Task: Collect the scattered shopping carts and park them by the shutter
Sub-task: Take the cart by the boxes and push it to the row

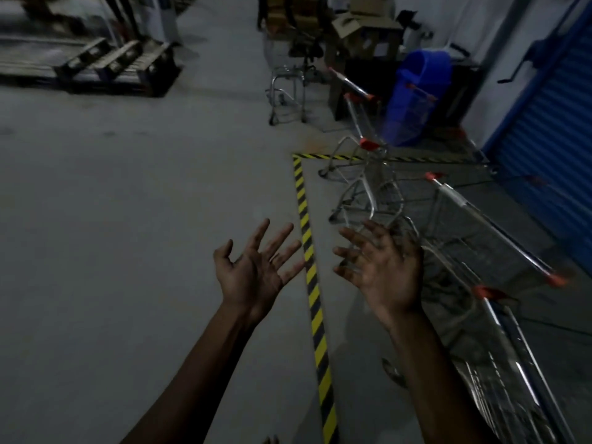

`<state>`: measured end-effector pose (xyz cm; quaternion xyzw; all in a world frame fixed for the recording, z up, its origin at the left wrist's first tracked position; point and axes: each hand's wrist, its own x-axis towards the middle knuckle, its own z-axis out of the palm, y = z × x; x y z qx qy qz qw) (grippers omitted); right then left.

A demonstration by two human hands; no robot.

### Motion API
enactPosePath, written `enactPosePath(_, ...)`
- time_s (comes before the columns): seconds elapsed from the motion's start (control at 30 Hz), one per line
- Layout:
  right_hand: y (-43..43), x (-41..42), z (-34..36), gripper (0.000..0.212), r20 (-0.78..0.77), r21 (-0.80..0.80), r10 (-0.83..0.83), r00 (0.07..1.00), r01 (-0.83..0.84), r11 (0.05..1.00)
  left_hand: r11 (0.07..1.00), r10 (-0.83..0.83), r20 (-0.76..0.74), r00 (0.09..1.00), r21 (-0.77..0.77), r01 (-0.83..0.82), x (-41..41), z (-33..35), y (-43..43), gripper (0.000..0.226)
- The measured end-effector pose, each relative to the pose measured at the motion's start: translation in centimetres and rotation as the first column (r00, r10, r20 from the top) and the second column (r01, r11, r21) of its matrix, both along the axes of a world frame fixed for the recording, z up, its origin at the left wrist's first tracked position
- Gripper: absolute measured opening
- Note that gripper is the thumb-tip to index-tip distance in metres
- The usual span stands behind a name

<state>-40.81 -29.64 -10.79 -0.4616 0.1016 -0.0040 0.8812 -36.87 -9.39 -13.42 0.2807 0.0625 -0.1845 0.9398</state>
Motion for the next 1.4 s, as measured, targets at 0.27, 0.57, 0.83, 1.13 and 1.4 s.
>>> enactPosePath(0.27, 3.9, 11.6, -2.9, 0.061, -0.065, -0.040, 0.134, 0.989, -0.137, 0.990, 0.993, 0.092, -0.002, 0.996, 0.073, -0.091, 9.0, -1.8, 2.8, 0.070)
enactPosePath(0.57, 1.9, 30.3, -5.4, 0.060, -0.042, 0.028, 0.180, 0.983, -0.179, 0.983, 0.976, 0.120, 0.039, 0.992, 0.181, -0.125, 26.7, -1.5, 1.3, 0.070)
enactPosePath(0.83, -4.1, 48.6, -4.5, 0.060, -0.008, 0.030, 0.201, 0.980, -0.200, 0.979, 0.961, 0.132, 0.046, 0.990, 0.237, -0.139, 44.1, 0.8, -2.6, 0.070)
enactPosePath(1.13, -5.8, 64.2, -7.0, 0.058, 0.052, -0.875, 0.238, 0.970, -0.071, 0.479, 0.516, -0.036, 0.215, 0.976, 0.840, -0.166, 59.7, -3.8, -4.8, 0.078)
enactPosePath(1.4, -6.8, 82.2, -8.2, 0.069, -0.018, -0.906, 0.279, 0.960, 0.102, -0.411, -0.499, -0.548, 0.252, 0.797, 0.666, -0.554, 78.4, -6.1, -5.6, 0.080)
